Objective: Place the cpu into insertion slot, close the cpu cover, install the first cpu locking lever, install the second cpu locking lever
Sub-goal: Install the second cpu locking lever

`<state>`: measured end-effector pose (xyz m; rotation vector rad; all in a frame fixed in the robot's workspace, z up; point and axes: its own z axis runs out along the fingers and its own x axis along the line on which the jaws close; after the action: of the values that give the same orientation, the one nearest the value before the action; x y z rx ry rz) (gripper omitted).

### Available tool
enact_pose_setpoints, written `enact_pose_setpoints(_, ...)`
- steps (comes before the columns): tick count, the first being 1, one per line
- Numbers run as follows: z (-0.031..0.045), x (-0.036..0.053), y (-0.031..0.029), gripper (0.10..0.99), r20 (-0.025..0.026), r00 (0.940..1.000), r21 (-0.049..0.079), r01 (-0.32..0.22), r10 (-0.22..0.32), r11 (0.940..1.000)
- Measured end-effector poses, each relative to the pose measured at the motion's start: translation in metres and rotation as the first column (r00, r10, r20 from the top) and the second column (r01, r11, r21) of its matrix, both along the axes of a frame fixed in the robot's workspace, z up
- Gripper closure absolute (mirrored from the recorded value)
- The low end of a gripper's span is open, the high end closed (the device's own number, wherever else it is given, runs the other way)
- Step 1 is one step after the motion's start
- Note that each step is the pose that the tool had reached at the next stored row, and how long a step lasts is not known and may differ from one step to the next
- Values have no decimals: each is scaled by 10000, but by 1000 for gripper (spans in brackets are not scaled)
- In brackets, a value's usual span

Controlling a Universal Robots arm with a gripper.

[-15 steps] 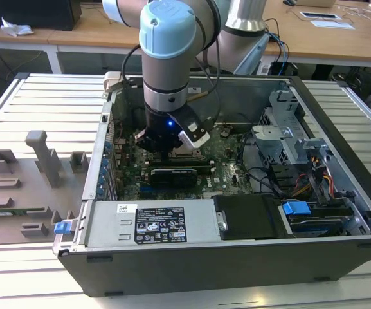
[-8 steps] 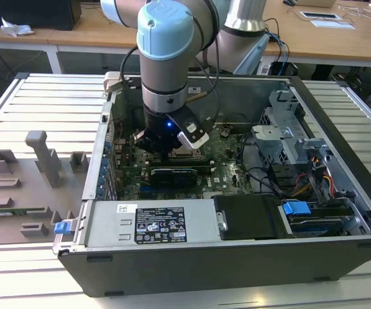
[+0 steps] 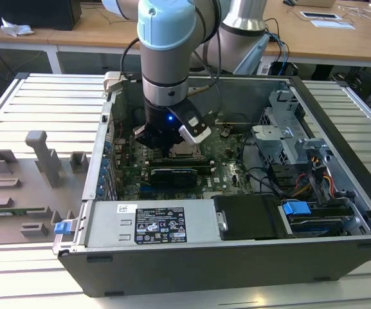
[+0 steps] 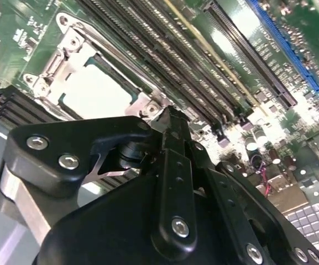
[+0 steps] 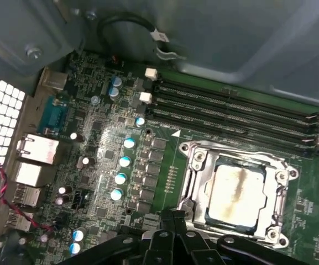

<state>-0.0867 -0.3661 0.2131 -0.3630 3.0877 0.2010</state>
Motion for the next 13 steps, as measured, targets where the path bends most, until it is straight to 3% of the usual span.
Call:
enact_pose_setpoints(2, 0, 61, 42, 980, 0, 10000, -1, 1, -1, 10000)
enact_pose_setpoints(5, 0, 253, 119, 980, -28, 10000, 0, 2, -2, 10000)
enact_pose_setpoints(9, 0, 388, 190, 980, -57, 10000, -42, 0, -1, 10000)
enact_pose_setpoints(12, 0, 435, 255, 980, -60, 10000, -187, 3, -4, 9998)
enact_pose_setpoints(13, 1, 442, 286, 980, -61, 10000, -312, 1, -3, 9995)
